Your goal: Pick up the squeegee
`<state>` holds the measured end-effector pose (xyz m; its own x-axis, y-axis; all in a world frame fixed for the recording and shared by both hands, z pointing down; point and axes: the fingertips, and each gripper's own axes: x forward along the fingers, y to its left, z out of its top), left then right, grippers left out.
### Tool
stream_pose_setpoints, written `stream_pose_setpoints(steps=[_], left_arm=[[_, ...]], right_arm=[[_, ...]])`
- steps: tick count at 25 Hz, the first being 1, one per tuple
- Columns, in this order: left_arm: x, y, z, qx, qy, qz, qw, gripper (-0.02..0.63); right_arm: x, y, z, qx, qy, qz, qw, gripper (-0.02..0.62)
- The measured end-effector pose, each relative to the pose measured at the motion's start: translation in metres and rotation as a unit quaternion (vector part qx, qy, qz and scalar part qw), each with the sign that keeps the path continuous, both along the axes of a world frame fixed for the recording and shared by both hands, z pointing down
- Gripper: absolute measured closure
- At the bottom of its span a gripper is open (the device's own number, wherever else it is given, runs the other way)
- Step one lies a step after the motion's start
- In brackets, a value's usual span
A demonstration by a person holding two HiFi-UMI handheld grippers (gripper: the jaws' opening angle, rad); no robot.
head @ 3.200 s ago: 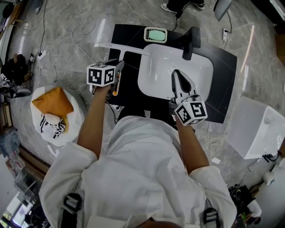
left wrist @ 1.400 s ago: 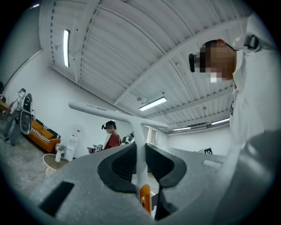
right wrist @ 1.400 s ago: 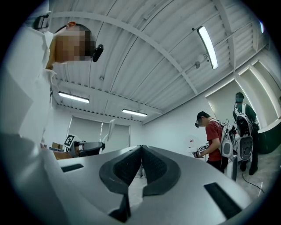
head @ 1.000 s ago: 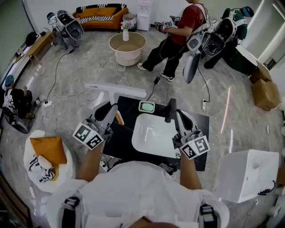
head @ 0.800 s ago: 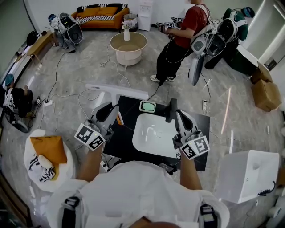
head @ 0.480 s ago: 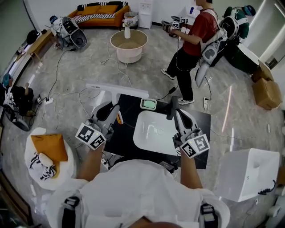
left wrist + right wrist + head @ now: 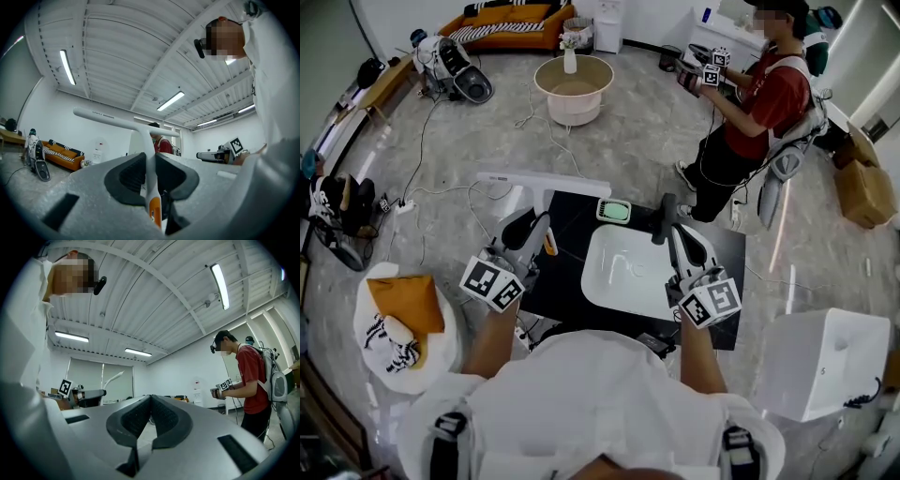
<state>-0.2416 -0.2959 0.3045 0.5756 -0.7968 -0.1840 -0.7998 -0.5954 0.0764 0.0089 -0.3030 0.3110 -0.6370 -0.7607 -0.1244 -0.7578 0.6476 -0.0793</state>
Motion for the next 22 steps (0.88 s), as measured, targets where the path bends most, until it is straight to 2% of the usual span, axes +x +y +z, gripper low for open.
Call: stream_pose_setpoints(steps=[12, 22], left_arm=[[0.011, 0.003, 0.01, -0.024, -0.009, -0.023, 0.9994, 0.529], [0.033, 0.015, 0.012, -0.043, -0.005, -0.038, 0.9983, 0.529]], right_arm=[[0.025, 0.001, 0.009, -0.018, 0.029, 0.039, 0.999, 0.581], [0.063, 0.001, 0.024, -0.047, 0.03, 0.075, 0.996, 0.581]])
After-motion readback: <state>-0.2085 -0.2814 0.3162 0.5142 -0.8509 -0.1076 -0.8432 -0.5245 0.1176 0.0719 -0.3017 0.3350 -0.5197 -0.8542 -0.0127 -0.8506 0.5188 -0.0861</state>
